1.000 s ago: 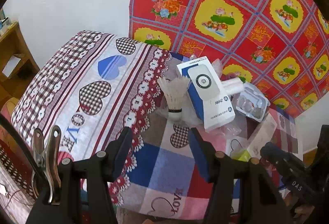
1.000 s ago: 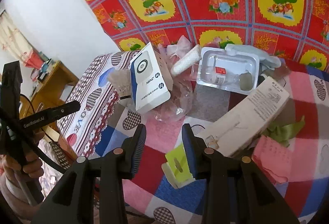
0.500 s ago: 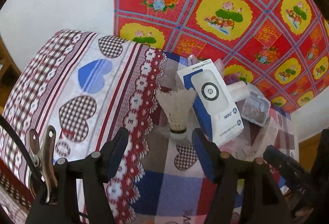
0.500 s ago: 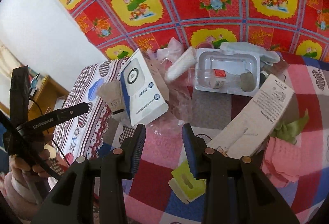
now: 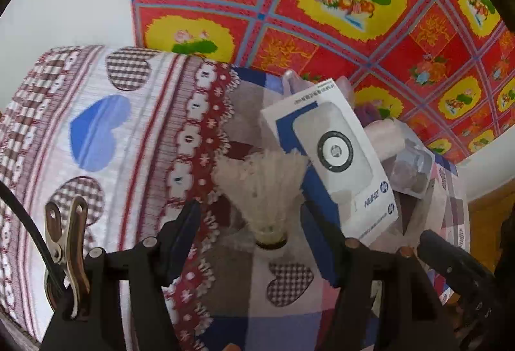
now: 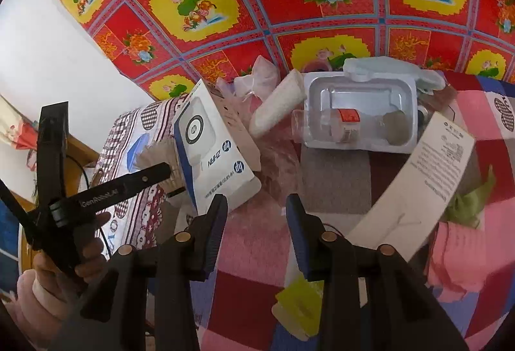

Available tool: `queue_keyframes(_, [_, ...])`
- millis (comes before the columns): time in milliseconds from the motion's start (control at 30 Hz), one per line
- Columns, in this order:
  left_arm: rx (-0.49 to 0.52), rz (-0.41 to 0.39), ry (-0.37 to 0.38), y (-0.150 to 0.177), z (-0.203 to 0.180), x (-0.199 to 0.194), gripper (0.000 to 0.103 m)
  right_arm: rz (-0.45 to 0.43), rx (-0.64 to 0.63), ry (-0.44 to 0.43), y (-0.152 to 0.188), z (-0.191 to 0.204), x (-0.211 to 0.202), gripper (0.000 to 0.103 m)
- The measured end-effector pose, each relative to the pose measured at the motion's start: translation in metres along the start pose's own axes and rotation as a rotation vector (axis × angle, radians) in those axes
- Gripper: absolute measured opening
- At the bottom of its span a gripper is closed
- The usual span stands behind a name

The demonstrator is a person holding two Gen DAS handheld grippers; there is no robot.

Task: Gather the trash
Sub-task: 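Close the left gripper on the white shuttlecock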

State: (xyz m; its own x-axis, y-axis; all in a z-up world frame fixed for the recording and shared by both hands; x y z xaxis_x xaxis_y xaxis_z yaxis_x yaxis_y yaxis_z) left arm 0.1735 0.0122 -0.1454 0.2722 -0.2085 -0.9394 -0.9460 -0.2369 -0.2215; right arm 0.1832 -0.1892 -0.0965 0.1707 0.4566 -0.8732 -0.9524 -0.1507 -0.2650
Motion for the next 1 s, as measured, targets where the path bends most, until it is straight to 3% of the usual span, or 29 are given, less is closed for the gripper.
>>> queue_keyframes(200, [0.006, -0.013, -0.026, -0.008, -0.01, 0.015, 0.068, 0.037, -0.017, 0.027, -0.008, 0.002, 0.013, 0.039])
queue_keyframes(300, [-0.019, -0.013, 0.003, -0.012, -0.01, 0.02, 0.066, 0.053, -0.045, 0.055, -0.013, 0.005, 0.016, 0.039])
queue_keyframes(333, [-0.02, -0.015, 0.017, -0.012, -0.01, 0.021, 0.063, 0.056, -0.056, 0.063, -0.015, 0.007, 0.017, 0.039])
queue_keyframes(400, [-0.013, -0.016, 0.031, -0.012, -0.01, 0.021, 0.038, 0.059, -0.082, 0.075, -0.017, 0.01, 0.018, 0.039])
queue_keyframes(433, [-0.008, -0.011, 0.031, -0.012, -0.01, 0.022, 0.035, 0.06, -0.097, 0.08, -0.018, 0.013, 0.018, 0.039])
queue_keyframes(600, [-0.004, -0.021, 0.076, -0.007, -0.002, 0.01, 0.032, 0.055, -0.182, 0.111, -0.027, 0.025, 0.02, 0.039])
queue_keyframes(900, [-0.03, -0.049, -0.038, 0.002, 0.034, -0.022, 0.032, 0.054, -0.222, 0.105, -0.037, 0.039, 0.029, 0.04])
queue_keyframes(933, [-0.037, -0.049, -0.048, 0.002, 0.039, -0.025, 0.032, 0.055, -0.227, 0.109, -0.038, 0.039, 0.03, 0.043])
queue_keyframes(1000, [-0.048, -0.048, -0.074, 0.003, 0.05, -0.03, 0.032, 0.057, -0.24, 0.119, -0.042, 0.041, 0.031, 0.059])
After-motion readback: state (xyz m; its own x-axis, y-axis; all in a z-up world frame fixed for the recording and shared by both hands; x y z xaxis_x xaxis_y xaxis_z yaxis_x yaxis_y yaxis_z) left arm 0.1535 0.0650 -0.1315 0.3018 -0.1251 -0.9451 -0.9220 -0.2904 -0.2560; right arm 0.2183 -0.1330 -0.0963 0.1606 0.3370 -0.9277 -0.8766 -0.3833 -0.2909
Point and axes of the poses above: each gripper's, at about its wrist camera, not at the fingertips, and x roughly the way its jaws point, z to its left, y to its underside, the point moved 5 cm from there along x, roughly the way its jaws point, and after that the axes turned 12 degrees about z, right-handed, at the moved point
